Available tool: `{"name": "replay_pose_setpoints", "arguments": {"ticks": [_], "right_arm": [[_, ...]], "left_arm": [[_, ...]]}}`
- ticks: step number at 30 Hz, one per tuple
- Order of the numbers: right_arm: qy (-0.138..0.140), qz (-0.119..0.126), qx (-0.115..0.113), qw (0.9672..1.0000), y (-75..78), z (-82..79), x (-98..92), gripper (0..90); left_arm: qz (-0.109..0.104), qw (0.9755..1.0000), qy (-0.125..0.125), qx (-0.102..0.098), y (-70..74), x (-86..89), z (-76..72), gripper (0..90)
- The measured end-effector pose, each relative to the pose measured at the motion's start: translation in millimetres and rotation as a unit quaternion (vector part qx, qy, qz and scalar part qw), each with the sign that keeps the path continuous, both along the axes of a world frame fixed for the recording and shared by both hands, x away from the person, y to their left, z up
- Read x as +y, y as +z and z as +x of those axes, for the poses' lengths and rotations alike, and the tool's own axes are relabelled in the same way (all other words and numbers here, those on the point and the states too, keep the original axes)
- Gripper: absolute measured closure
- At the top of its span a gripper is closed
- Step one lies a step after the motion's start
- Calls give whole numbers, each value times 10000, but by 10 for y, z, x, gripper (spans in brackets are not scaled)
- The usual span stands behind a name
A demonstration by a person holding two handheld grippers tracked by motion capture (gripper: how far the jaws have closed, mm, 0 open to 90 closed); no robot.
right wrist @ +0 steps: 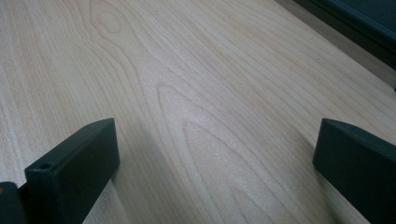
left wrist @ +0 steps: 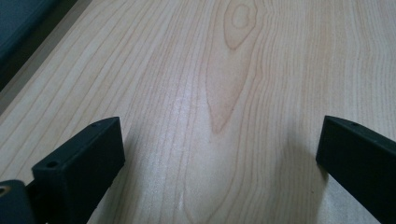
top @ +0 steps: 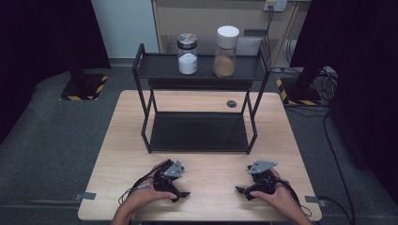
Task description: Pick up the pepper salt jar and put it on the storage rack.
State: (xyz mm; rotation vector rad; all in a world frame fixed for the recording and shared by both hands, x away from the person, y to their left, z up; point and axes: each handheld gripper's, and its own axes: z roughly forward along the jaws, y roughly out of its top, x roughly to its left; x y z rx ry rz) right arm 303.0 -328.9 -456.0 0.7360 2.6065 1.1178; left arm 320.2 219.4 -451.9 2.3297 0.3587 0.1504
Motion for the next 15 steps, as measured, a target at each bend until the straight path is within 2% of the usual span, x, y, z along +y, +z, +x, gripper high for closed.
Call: {"name": "replay_pose_setpoints", "arguments": {"ticks": [15], "right_arm": [[-50,-1,3,10000,1,-18,10,14]], "left_arm": [[0,10000,0,0,0,0,0,0]]}}
